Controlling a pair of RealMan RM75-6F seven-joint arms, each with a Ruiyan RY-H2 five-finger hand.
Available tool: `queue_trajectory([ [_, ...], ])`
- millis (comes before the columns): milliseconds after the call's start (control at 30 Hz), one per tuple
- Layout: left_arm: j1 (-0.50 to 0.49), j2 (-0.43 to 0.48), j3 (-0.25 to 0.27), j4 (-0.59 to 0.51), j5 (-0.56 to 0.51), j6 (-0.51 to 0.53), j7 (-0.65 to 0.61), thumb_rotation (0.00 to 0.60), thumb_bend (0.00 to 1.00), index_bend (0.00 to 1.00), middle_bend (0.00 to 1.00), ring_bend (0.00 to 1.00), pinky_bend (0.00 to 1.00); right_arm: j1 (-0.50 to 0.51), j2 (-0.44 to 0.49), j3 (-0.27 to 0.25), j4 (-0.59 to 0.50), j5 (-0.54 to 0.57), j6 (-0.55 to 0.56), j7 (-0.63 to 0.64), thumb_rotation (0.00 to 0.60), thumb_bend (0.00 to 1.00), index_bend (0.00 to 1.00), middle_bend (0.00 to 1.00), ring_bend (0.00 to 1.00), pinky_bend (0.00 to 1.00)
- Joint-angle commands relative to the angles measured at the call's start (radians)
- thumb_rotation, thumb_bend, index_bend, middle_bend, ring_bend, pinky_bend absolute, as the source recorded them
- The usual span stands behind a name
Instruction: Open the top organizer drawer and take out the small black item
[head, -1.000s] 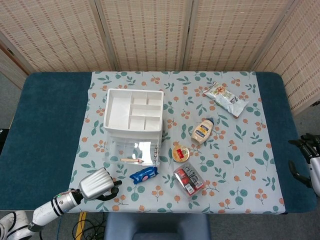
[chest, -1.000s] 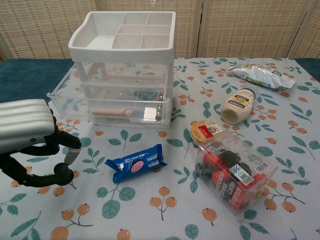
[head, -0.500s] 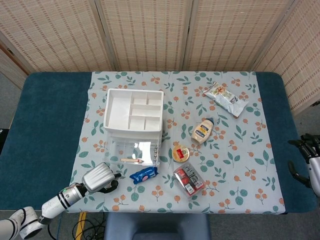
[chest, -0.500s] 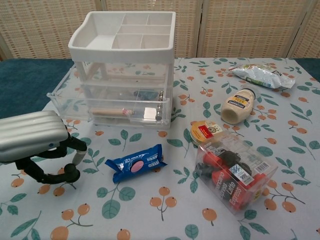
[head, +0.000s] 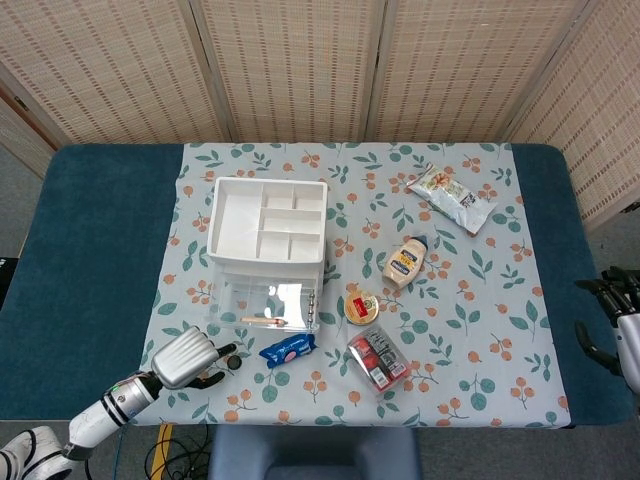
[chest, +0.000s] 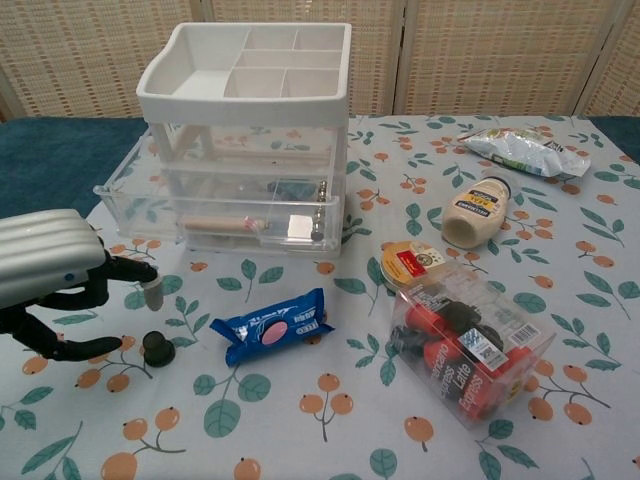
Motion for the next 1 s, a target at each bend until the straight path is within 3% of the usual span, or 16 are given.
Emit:
queue_trajectory([
  [33, 0.028, 0.055, -0.008, -0.059, -0.010, 0.058, 0.003, 0.600, 0.34, 0.39, 0.99, 0.99, 1.00, -0.001, 0.001, -0.001, 0.000, 0.001, -0.001, -0.001, 0.600, 0.43, 0.23, 0.30, 0.15, 0.24],
  [333, 0.102, 0.228, -0.051, -0.188, -0.081, 0.178, 0.005, 0.600, 0.34, 0.44, 0.98, 0.96, 1.00, 0.011, 0.000, 0.000, -0.007, 0.003, -0.021, -0.009, 0.600, 0.43, 0.23, 0.30, 0.15, 0.24],
  [567, 0.200, 0.321, -0.093, -0.294, -0.304, 0.193, 0.015, 0.600, 0.34, 0.45, 0.83, 0.75, 0.99, 0.030, -0.019, -0.017, 0.012, -0.009, -0.068, 0.007, 0.600, 0.43, 0.23, 0.30, 0.15, 0.24],
  [633, 0.233, 0.326, -0.107, -0.311, -0.350, 0.220, 0.025, 0.600, 0.34, 0.44, 0.78, 0.69, 0.94, 0.035, -0.026, -0.023, 0.021, -0.014, -0.080, 0.013, 0.600, 0.43, 0.23, 0.30, 0.15, 0.24],
  [867, 0.338, 0.293, -0.113, -0.328, -0.417, 0.305, 0.059, 0.600, 0.34, 0.34, 0.61, 0.49, 0.59, 0.059, -0.046, -0.041, 0.047, -0.035, -0.125, 0.035, 0.600, 0.43, 0.23, 0.30, 0.15, 0.24],
  [1000, 0.390, 0.286, -0.101, -0.338, -0.416, 0.342, 0.092, 0.600, 0.31, 0.30, 0.55, 0.45, 0.54, 0.063, -0.056, -0.046, 0.052, -0.046, -0.125, 0.055, 0.600, 0.43, 0.23, 0.30, 0.15, 0.24],
])
